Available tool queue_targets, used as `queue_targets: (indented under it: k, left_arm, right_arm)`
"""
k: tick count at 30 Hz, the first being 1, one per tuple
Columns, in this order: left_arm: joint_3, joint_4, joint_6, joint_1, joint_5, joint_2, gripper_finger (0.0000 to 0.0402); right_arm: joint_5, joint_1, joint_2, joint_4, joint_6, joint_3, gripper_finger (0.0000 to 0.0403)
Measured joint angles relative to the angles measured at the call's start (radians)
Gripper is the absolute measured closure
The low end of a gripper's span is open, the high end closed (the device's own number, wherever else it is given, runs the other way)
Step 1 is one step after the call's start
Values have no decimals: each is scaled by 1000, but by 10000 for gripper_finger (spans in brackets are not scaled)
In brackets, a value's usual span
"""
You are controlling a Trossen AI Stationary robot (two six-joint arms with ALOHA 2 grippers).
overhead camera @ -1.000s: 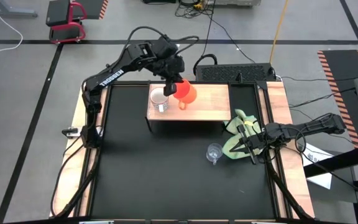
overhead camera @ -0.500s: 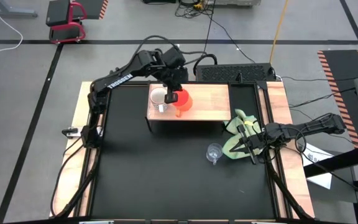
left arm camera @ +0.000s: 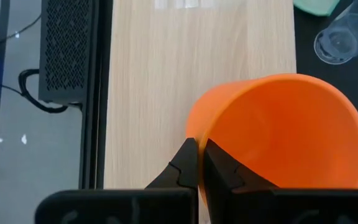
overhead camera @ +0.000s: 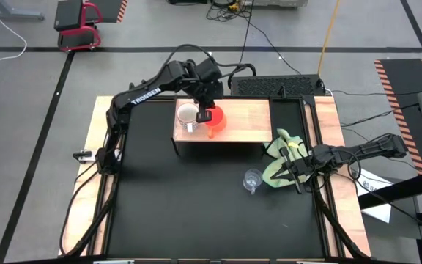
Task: Stack small to large cups/mugs on shelf
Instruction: Put the orange cup on the shelf
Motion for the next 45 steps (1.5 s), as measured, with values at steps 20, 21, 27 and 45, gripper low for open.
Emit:
queue_targets:
  k: [20,21,27,45]
  left_arm:
    - [0,-67,-13,-5,16,0,398]
    - [1,-69,-13,-8,16,6,398]
    - [2,-70,-9,-17,16,24,398]
    - [2,-45,13,-18,-30,31,392]
  right_arm:
    - [0,0,0,0,0,0,403]
    - [0,0,0,0,0,0,403]
    - [0,0,0,0,0,0,403]
    - [0,0,0,0,0,0,403]
